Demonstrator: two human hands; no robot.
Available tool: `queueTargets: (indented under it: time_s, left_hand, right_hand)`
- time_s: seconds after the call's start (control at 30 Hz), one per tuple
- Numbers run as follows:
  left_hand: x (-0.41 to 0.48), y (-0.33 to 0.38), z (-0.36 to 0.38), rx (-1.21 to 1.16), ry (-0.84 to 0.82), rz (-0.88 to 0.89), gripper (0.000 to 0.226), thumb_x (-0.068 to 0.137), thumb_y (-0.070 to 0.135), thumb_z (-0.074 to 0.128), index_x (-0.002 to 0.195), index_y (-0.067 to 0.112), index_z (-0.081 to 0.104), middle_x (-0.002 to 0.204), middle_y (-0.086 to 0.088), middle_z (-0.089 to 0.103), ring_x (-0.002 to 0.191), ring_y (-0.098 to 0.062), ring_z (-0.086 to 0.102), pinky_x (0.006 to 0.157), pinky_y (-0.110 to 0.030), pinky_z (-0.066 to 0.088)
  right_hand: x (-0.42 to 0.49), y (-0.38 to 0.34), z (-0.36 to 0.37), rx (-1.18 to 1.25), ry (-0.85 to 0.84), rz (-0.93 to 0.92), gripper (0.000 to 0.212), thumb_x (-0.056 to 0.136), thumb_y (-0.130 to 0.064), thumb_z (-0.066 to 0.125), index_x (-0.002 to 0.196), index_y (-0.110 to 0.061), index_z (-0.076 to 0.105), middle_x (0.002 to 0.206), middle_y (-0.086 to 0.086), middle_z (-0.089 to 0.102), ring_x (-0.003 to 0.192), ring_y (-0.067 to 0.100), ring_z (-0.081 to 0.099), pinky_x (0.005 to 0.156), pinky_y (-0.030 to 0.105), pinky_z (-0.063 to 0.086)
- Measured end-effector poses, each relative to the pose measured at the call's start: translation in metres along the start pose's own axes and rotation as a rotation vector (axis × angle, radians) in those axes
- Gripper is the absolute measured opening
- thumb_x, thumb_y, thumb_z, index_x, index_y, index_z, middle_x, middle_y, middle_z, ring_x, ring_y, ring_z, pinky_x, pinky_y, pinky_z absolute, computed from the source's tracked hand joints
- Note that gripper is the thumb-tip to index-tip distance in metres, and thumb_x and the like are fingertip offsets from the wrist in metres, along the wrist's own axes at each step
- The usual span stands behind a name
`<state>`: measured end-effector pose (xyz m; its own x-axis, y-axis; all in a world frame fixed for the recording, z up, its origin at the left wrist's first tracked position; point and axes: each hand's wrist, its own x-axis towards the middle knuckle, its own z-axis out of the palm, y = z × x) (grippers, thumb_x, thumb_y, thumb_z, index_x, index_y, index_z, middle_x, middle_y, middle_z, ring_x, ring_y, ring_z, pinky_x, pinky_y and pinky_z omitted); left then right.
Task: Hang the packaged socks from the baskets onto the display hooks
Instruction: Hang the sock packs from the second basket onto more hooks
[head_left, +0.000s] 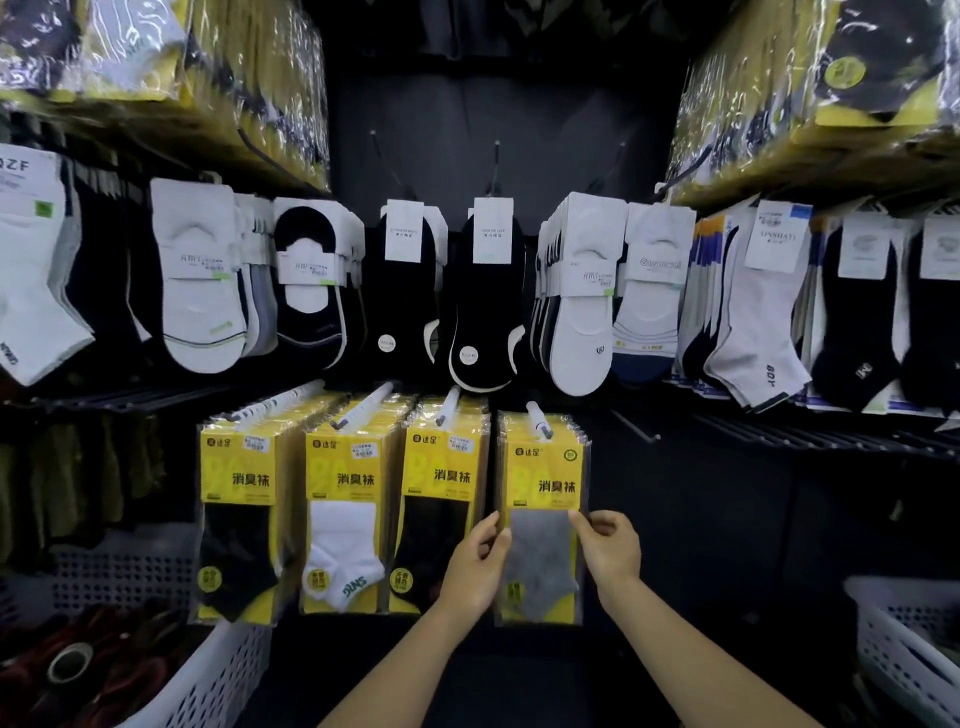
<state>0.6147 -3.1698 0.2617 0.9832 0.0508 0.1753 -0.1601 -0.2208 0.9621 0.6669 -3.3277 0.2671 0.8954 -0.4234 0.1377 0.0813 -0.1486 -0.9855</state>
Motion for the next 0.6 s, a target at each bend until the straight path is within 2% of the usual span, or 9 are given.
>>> queueTargets:
  time_s: [0.1, 0.23, 0.37, 0.43, 0.5, 0.53, 0.57, 0.6]
  left_hand:
    - [-0.017, -0.022, -0.006, 0.027, -0.028, -0.026, 0.047, 0.099, 0.029, 0.045, 0.143, 0.013, 0.038, 0.144, -0.003, 0.044, 0.131, -0.015, 0.041, 0.095, -0.014, 0.032]
    - [-0.068, -0.071, -0.01, 0.112, -0.045, -0.092, 0.04, 0.098, 0.028, 0.047, 0.136, 0.015, 0.049, 0.135, -0.001, 0.052, 0.12, -0.011, 0.049, 0.091, -0.013, 0.035]
    - [-0.146, -0.144, -0.006, 0.211, -0.145, -0.245, 0.039, 0.099, 0.03, 0.045, 0.135, 0.017, 0.049, 0.12, 0.01, 0.052, 0.11, -0.007, 0.049, 0.082, -0.011, 0.037]
    - [-0.192, -0.185, -0.001, 0.243, -0.135, -0.355, 0.034, 0.099, 0.021, 0.047, 0.13, 0.01, 0.052, 0.114, 0.005, 0.054, 0.101, -0.007, 0.05, 0.073, -0.002, 0.039]
    - [-0.236, -0.226, -0.004, 0.267, -0.104, -0.498, 0.031, 0.096, 0.017, 0.051, 0.125, 0.004, 0.055, 0.116, -0.004, 0.059, 0.092, -0.008, 0.055, 0.07, 0.0, 0.04]
    - [-0.255, -0.242, -0.005, 0.261, -0.112, -0.572, 0.035, 0.095, 0.019, 0.054, 0.125, 0.002, 0.055, 0.121, -0.009, 0.06, 0.095, -0.013, 0.059, 0.078, -0.006, 0.044]
    - [-0.271, -0.256, -0.008, 0.254, -0.151, -0.642, 0.041, 0.094, 0.023, 0.056, 0.13, 0.002, 0.052, 0.128, -0.011, 0.057, 0.105, -0.019, 0.059, 0.091, -0.019, 0.046]
    - [-0.283, -0.269, -0.011, 0.258, -0.21, -0.699, 0.045, 0.094, 0.027, 0.057, 0.132, 0.003, 0.05, 0.132, -0.012, 0.055, 0.114, -0.023, 0.057, 0.098, -0.03, 0.045]
  right_hand:
    - [-0.016, 0.026, -0.012, -0.051, -0.003, -0.046, 0.03, 0.086, -0.027, 0.07, 0.109, -0.012, 0.059, 0.109, 0.0, 0.057, 0.089, 0.011, 0.053, 0.078, 0.024, 0.042]
    - [-0.06, 0.078, -0.036, -0.094, -0.147, -0.068, 0.03, 0.086, -0.022, 0.069, 0.111, -0.008, 0.059, 0.108, -0.001, 0.057, 0.079, 0.001, 0.055, 0.065, 0.011, 0.042]
    - [-0.128, 0.16, -0.068, -0.216, -0.318, 0.044, 0.026, 0.09, -0.027, 0.064, 0.111, -0.012, 0.057, 0.106, -0.002, 0.057, 0.085, 0.007, 0.057, 0.069, 0.016, 0.045]
    - [-0.166, 0.207, -0.085, -0.262, -0.305, 0.104, 0.024, 0.09, -0.02, 0.063, 0.109, -0.006, 0.058, 0.103, 0.005, 0.06, 0.088, 0.016, 0.06, 0.077, 0.026, 0.049]
    - [-0.2, 0.254, -0.104, -0.317, -0.28, 0.152, 0.011, 0.088, -0.011, 0.066, 0.094, -0.003, 0.061, 0.09, 0.005, 0.063, 0.092, 0.028, 0.061, 0.083, 0.032, 0.047]
    - [-0.215, 0.272, -0.114, -0.368, -0.326, 0.204, 0.008, 0.088, -0.011, 0.066, 0.086, -0.007, 0.06, 0.084, 0.001, 0.061, 0.093, 0.027, 0.059, 0.083, 0.03, 0.045]
    - [-0.228, 0.288, -0.123, -0.41, -0.406, 0.286, 0.011, 0.088, -0.014, 0.066, 0.082, -0.011, 0.058, 0.083, 0.001, 0.06, 0.093, 0.024, 0.056, 0.083, 0.03, 0.043]
    - [-0.237, 0.302, -0.129, -0.461, -0.503, 0.385, 0.013, 0.088, -0.018, 0.066, 0.082, -0.012, 0.056, 0.086, 0.004, 0.06, 0.092, 0.023, 0.055, 0.083, 0.033, 0.043]
